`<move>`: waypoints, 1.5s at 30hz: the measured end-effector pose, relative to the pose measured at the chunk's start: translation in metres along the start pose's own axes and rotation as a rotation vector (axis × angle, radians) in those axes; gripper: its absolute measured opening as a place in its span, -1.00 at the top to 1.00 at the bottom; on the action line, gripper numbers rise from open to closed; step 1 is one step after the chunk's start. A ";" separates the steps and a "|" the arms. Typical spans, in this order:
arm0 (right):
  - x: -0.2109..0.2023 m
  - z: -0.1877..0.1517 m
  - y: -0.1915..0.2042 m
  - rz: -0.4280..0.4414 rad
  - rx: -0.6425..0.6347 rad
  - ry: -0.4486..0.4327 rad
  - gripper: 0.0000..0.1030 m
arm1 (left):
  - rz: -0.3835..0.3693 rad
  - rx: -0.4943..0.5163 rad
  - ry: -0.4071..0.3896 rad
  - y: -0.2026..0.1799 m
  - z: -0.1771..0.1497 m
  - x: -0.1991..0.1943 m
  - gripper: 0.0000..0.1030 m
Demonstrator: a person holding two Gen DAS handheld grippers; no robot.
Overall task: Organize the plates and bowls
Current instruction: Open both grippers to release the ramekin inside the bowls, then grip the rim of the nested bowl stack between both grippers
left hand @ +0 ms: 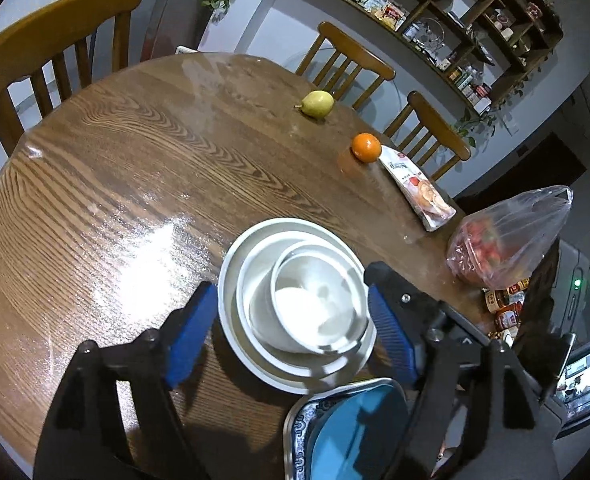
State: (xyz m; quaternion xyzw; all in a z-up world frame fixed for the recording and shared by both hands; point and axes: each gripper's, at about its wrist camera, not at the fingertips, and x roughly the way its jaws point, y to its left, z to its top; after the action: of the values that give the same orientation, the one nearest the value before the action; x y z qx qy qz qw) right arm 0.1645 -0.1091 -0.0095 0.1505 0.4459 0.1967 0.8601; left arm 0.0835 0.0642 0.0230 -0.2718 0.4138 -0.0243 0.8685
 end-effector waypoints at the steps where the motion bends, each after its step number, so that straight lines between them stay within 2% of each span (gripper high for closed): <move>1: 0.000 0.000 0.000 0.005 0.002 0.004 -0.34 | -0.004 -0.001 0.002 0.000 0.000 0.001 -0.50; 10: 0.001 0.002 -0.009 0.031 0.034 0.018 -0.34 | 0.015 -0.013 0.026 0.007 0.000 0.011 -0.55; 16: 0.024 0.001 -0.025 0.072 0.115 0.107 -0.34 | 0.030 -0.033 0.092 0.015 -0.005 0.033 -0.55; 24: 0.037 -0.004 -0.026 0.069 0.126 0.143 -0.34 | 0.036 -0.048 0.132 0.022 -0.006 0.049 -0.55; 29: 0.043 -0.005 -0.025 0.026 0.111 0.136 -0.34 | 0.037 -0.057 0.144 0.027 -0.006 0.055 -0.54; 40: 0.055 -0.008 -0.032 0.057 0.158 0.170 -0.34 | 0.045 -0.072 0.153 0.034 -0.005 0.060 -0.54; 45: 0.061 -0.011 -0.033 0.077 0.177 0.181 -0.20 | 0.050 -0.071 0.160 0.035 -0.004 0.065 -0.50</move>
State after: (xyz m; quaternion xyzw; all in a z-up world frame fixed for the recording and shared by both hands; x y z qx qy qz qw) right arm 0.1942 -0.1081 -0.0724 0.2245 0.5313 0.2025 0.7914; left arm 0.1165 0.0751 -0.0418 -0.2893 0.4893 -0.0093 0.8227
